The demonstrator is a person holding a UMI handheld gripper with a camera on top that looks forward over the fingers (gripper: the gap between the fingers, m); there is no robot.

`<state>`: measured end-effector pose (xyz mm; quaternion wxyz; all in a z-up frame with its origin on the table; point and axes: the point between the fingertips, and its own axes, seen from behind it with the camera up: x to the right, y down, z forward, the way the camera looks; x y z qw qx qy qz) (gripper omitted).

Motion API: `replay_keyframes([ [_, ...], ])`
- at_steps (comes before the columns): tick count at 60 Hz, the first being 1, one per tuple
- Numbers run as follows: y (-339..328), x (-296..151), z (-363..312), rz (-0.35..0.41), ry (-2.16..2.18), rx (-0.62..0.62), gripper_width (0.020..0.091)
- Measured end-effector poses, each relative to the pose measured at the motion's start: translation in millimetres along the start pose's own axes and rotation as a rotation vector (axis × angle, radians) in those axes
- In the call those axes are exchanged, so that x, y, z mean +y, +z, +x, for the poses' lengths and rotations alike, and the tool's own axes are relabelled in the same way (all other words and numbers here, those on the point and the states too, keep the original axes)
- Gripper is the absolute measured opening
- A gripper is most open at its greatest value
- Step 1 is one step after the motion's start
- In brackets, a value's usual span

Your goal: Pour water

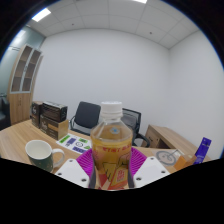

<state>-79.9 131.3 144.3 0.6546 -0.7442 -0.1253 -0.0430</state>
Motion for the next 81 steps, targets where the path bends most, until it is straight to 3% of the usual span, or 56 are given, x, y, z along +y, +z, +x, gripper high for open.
replay_keyframes([
  [13,11.6,77.0,9.9,-0.073,0.166,-0.05,0.0463],
  [14,11.7,71.4,11.7,-0.042,0.185,-0.053,0.0459],
  [25,12.8,75.7,10.7,-0.05,0.215,-0.072,0.0473],
  [33,11.0,82.2,5.6,-0.108,0.21,-0.107,0.066],
  [37,-1.2,96.4,1.6,-0.192,0.175,-0.147,0.0836],
  [39,-9.2,96.5,2.7,-0.206,0.168,-0.154,0.0851],
  [44,-32.9,86.0,7.8,-0.189,0.191,-0.145,0.0844],
  [55,-112.2,58.5,20.4,-0.226,0.204,-0.056,0.0838],
  [81,-344.0,-127.6,-91.2,-0.153,0.272,-0.103,0.0842],
])
